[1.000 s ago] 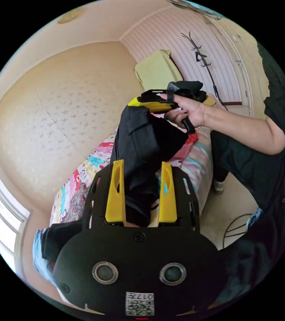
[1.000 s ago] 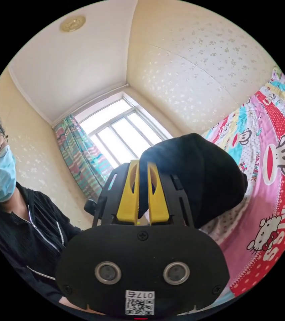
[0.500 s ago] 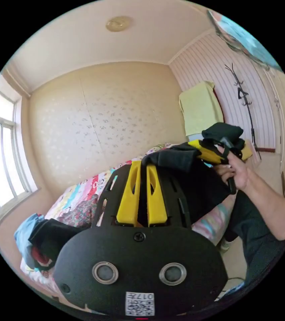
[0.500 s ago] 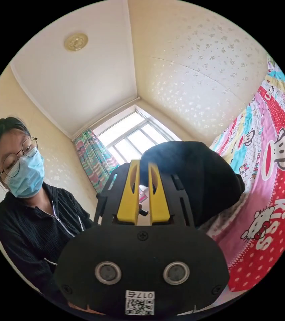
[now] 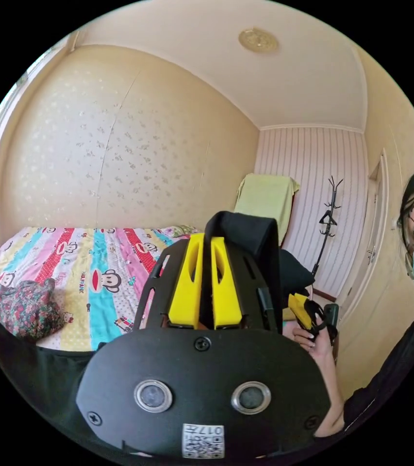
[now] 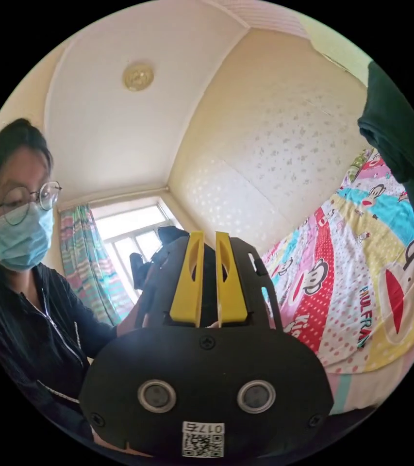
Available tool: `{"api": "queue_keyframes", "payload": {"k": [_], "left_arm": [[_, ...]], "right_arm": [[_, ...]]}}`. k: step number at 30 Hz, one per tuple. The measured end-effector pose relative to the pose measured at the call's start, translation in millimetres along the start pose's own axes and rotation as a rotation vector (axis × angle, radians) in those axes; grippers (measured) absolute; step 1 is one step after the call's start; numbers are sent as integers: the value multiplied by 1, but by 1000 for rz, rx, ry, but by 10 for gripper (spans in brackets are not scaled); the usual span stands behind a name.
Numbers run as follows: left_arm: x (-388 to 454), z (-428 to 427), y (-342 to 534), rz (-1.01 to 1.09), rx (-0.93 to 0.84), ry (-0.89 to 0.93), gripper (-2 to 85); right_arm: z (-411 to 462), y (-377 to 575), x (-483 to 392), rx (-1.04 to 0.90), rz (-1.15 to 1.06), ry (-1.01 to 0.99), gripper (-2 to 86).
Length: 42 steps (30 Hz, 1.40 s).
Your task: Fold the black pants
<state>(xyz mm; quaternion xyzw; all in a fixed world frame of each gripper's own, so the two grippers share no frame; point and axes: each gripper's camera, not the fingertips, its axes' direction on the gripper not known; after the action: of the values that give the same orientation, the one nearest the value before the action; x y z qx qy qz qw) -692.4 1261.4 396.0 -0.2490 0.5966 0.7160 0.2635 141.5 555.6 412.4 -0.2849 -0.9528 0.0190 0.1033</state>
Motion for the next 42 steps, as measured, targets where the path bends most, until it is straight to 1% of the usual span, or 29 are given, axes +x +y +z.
{"api": "queue_keyframes", "payload": {"k": [2,3,4,5,6,9,11,12,13,14,15,16,17,18,20,21,22,23,24,25,27,29,31,33,35,37,38,39,42], "left_arm": [[2,-3,7,8,35,-53,22],[3,-9,11,11,66,-67,22],[4,-13,13,15,83,-70,21],[9,-20,16,26,116,-80,21],[17,-27,18,46,146,-107,21],[45,-40,18,138,191,-173,20],[56,-45,15,162,199,-185,20],[61,-49,13,163,202,-197,20],[63,-50,12,161,203,-206,20],[66,-54,11,156,208,-222,20],[69,-59,10,161,213,-225,21],[71,-61,10,164,215,-220,21],[74,-66,11,171,219,-204,21],[79,-71,13,179,223,-188,20],[89,-82,20,190,240,-181,19],[95,-90,27,188,257,-181,19],[97,-94,31,184,264,-179,19],[101,-103,38,170,275,-176,19],[104,-112,43,156,281,-176,19],[106,-117,45,151,282,-177,19],[110,-139,48,129,286,-182,18],[113,-160,46,121,291,-183,18],[119,-184,42,133,307,-201,19],[131,-224,36,141,368,-263,22],[141,-259,29,155,439,-314,24],[155,-297,20,177,523,-365,26],[166,-323,11,194,586,-396,27],[178,-350,1,211,643,-410,28],[211,-417,-35,268,741,-429,33]], "right_arm": [[-2,16,10,-31,6,22,118],[2,28,11,-59,-28,42,169],[8,40,8,-84,-81,48,215],[11,47,4,-92,-117,42,235],[17,62,-7,-88,-207,14,260],[27,112,-45,8,-454,-68,273],[37,142,-64,3,-569,-77,263],[49,159,-77,-73,-637,-69,257],[67,176,-90,-202,-703,-51,253],[77,185,-98,-280,-734,-39,252],[97,203,-112,-418,-785,-14,251],[113,224,-125,-513,-804,32,252],[119,236,-131,-532,-805,55,252],[123,262,-142,-508,-792,95,252],[121,312,-155,-394,-808,223,254],[121,345,-162,-334,-860,332,253],[125,373,-167,-332,-926,399,252],[130,384,-168,-351,-949,430,251],[141,404,-166,-417,-974,452,248],[147,417,-164,-430,-954,470,243],[148,428,-164,-379,-906,448,225],[152,432,-170,-359,-878,444,189],[153,422,-190,-328,-864,346,95],[152,405,-208,-263,-844,330,55],[147,378,-230,-149,-826,314,47],[141,324,-259,-26,-759,183,41],[140,311,-269,3,-760,146,40],[142,284,-294,47,-791,105,38],[148,226,-372,121,-919,90,34]]}}
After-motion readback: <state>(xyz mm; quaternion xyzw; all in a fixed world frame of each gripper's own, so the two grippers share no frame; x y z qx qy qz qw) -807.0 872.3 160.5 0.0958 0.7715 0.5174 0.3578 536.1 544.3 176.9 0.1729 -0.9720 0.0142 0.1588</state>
